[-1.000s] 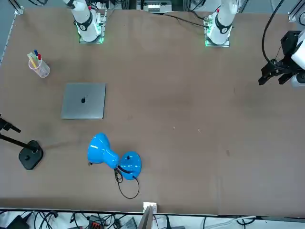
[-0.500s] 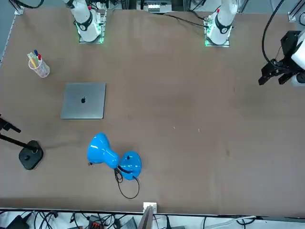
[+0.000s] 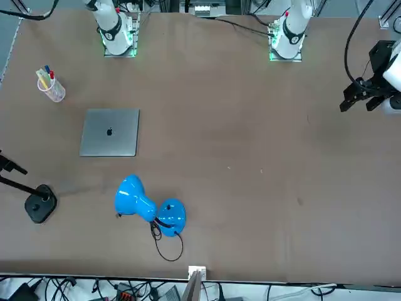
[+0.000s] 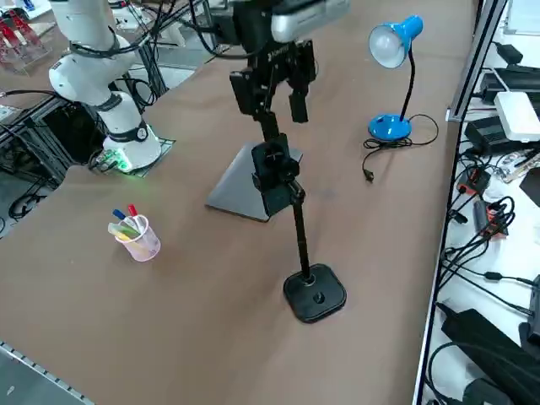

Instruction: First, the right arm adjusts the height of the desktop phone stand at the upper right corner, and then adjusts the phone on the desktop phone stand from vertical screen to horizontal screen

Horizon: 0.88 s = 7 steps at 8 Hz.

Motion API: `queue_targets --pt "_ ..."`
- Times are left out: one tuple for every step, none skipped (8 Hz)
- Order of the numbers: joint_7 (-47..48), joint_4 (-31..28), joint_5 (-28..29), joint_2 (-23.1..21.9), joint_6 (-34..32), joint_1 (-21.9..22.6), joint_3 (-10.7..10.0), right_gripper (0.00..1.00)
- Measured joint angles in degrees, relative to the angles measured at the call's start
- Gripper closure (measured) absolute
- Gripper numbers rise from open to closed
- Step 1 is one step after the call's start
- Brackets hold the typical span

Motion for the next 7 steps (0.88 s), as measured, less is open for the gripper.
queue_targets --pt "0.0 0.0 0.2 0.9 0.2 -0.4 0.0 0.31" --pt "0.0 0.1 0.2 1.8 0.4 -0.6 0.0 0.37" --pt "0.0 0.1 1.1 2.5 0.7 -1.0 0.0 0.50" --pt "0.0 0.2 2.9 2.9 0.8 -1.6 0.0 0.58" --pt "0.0 0.3 4.1 3.2 0.8 -2.2 0.0 0.59" --pt "0.0 0.3 4.6 3.6 0.8 -2.7 0.0 0.58" --pt "0.0 0.3 5.2 4.1 0.9 -3.0 0.0 0.53"
